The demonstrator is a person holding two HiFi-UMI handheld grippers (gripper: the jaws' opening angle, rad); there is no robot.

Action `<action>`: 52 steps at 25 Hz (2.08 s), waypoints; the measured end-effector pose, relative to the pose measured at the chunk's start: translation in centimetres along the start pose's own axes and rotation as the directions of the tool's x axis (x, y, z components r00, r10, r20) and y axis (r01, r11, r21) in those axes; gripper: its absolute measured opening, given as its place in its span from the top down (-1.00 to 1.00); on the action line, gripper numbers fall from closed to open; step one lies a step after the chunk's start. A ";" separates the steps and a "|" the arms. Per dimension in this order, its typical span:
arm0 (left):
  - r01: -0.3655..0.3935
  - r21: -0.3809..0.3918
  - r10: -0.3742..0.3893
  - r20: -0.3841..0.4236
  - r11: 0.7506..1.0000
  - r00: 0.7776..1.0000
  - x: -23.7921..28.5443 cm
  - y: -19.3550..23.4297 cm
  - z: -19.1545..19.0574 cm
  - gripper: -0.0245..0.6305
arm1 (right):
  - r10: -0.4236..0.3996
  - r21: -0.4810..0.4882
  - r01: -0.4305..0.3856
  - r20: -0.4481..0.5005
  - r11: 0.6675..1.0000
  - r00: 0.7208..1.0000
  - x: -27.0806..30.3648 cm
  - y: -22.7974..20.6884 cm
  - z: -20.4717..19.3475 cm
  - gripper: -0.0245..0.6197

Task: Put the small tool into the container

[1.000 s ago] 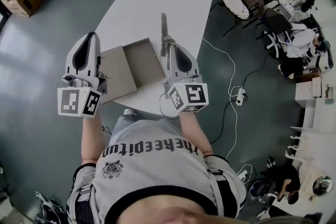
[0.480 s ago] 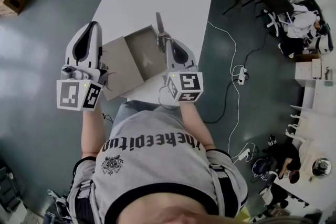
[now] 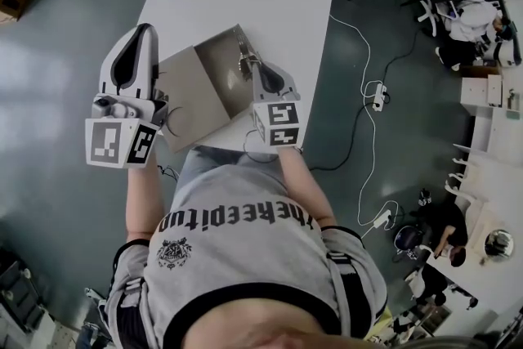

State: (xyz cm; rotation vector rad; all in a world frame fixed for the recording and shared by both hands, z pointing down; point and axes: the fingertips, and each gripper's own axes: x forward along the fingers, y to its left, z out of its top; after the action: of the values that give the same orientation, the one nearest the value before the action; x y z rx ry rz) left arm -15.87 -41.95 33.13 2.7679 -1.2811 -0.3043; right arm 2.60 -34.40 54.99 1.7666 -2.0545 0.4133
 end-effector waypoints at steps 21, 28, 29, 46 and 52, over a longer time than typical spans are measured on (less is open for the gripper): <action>0.025 -0.023 -0.026 -0.033 0.999 0.999 1.2 0.9 -2.5 0.89 | -0.088 -0.162 0.041 -0.294 0.986 0.952 5.6 -0.7 -6.6 0.91; 0.019 -0.030 -0.020 -0.043 0.999 0.999 1.0 1.5 -2.6 0.89 | -0.136 -0.306 0.019 -0.367 0.952 0.920 7.3 0.1 -7.7 0.91; 0.018 -0.030 -0.019 -0.044 0.999 0.999 0.9 1.6 -2.6 0.89 | -0.144 -0.314 0.022 -0.369 0.949 0.918 7.4 0.1 -7.7 0.91; 0.010 -0.035 -0.011 -0.033 0.999 0.999 -0.1 2.0 -2.1 0.89 | -0.073 -0.356 -0.080 -0.398 0.931 0.914 7.6 3.2 -9.3 0.71; -0.003 -0.034 0.002 -0.035 0.999 0.999 -0.7 1.9 -1.8 0.89 | -0.030 -0.336 -0.117 -0.401 0.935 0.915 7.5 4.1 -9.6 0.62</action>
State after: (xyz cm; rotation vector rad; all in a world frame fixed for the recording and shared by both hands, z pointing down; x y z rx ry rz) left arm -17.35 -42.74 35.31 2.7305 -1.2587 -0.2733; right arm -1.40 -35.79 67.15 1.2977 -1.7459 0.3555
